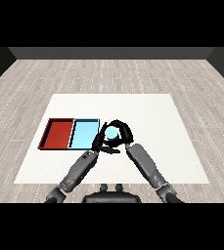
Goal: Pick the blue can and put it in the blue box
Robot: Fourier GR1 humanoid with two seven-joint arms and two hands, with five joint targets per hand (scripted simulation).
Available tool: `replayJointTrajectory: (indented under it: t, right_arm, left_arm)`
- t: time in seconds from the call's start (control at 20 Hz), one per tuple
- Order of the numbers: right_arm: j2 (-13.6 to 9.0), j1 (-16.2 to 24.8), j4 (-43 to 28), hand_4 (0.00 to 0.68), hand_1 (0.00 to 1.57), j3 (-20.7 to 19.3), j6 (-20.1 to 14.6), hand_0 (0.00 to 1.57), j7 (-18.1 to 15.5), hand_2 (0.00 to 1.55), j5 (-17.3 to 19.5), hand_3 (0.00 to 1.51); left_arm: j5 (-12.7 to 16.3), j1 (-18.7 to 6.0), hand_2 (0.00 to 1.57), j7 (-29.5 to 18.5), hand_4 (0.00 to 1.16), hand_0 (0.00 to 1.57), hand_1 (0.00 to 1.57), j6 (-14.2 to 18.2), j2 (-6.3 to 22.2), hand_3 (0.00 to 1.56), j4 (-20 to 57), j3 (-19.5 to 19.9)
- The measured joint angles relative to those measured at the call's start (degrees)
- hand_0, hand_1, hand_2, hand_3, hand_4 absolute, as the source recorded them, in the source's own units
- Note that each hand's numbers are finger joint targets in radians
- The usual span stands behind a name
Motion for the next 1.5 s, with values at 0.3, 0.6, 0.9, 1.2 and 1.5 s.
replayJointTrajectory:
  t: [0.3, 0.6, 0.9, 1.2, 1.5]
  right_arm:
    - [0.32, -0.93, -0.95, 0.612, 1.4, 2.39, -1.68, 1.4, 1.81, 1.44, -0.03, 1.39]
    - [0.32, -1.43, -0.45, 0.609, 1.4, 6.77, -3.87, 1.4, 0.86, 1.44, -0.93, 1.39]
    - [-0.37, -4.23, 0.74, 0.596, 1.46, 10.8, -6.87, 1.46, 0.45, 1.47, -3.8, 1.4]
    - [-0.99, -4.61, 1.08, 0.61, 1.45, 14.49, -9.85, 1.45, -1.36, 1.45, -5.3, 1.4]
    - [-1.0, -6.78, 2.62, 0.591, 1.43, 13.97, -8.86, 1.43, -1.18, 1.45, -7.23, 1.39]
  left_arm:
    - [-0.14, -0.16, 0.0, 0.19, 0.0, 0.0, 0.0, -0.59, 0.06, 0.0, 0.01, -0.29]
    - [-2.46, -1.21, 0.45, -1.1, 0.6, 0.13, 0.13, 3.0, 0.56, 0.0, 1.35, -2.17]
    - [-9.05, -3.35, 0.6, 2.37, 0.19, 0.45, 0.45, 8.89, 1.66, 0.0, 2.31, -3.05]
    - [-10.49, -2.37, 0.8, 2.14, 0.71, 0.7, 0.7, 11.89, 2.63, 0.54, 2.02, -3.6]
    - [-6.66, -2.52, 0.75, 0.82, 0.67, 0.65, 0.65, 14.38, 2.27, 0.52, 1.93, -3.52]
